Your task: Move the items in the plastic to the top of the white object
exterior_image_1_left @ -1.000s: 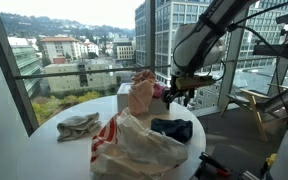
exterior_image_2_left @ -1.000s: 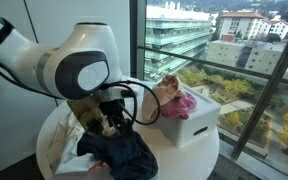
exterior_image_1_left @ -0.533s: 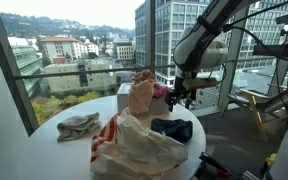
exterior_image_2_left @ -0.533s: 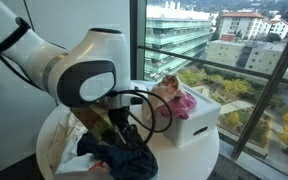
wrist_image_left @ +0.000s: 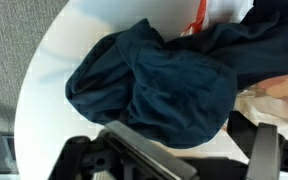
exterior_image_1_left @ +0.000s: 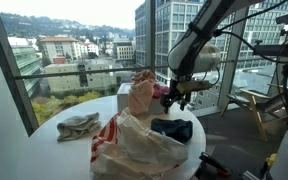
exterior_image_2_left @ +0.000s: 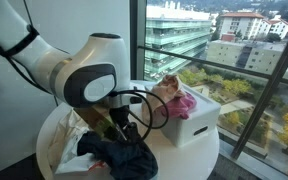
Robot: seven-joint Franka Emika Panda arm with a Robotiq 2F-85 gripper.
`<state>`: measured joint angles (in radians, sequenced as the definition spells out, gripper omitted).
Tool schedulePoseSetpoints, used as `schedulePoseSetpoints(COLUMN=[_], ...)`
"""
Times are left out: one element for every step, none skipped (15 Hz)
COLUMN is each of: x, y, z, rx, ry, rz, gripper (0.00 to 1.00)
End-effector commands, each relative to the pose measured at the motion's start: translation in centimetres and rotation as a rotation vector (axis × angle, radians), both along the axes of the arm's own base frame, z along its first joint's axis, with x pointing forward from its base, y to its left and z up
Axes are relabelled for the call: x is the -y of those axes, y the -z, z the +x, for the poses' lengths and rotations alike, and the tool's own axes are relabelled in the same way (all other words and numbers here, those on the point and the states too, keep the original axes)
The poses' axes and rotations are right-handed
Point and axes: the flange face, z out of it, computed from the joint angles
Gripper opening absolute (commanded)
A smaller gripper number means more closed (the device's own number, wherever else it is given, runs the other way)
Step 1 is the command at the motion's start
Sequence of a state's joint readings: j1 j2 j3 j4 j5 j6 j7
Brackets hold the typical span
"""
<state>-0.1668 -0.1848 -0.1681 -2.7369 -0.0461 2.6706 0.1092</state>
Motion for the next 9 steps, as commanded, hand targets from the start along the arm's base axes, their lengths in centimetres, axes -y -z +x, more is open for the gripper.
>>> schedulePoseSetpoints(x=[0.3, 0.8, 1.2, 1.8, 2.1, 2.3, 2.5, 2.5, 2.5], y=[2.8, 4.0, 5.0, 6.0, 6.9, 8.0, 8.9, 10.1, 11.3], z=[2.7, 3.1, 3.5, 3.7, 3.8, 3.9, 3.9, 3.9, 3.8], rx=[-0.016, -0.032, -0.048, -0.068, -0.085, -0.107, -0.129, -0.15, -0.171], ry=[0.03, 0.039, 0.053, 0.067, 0.071, 0.079, 0.089, 0.098, 0.107], rz=[0.005, -0.003, 0.002, 0.002, 0.005, 0.017, 0.026, 0.035, 0.047], gripper=[1.0, 1.0, 1.0, 1.0, 1.0, 1.0, 1.0, 1.0, 1.0])
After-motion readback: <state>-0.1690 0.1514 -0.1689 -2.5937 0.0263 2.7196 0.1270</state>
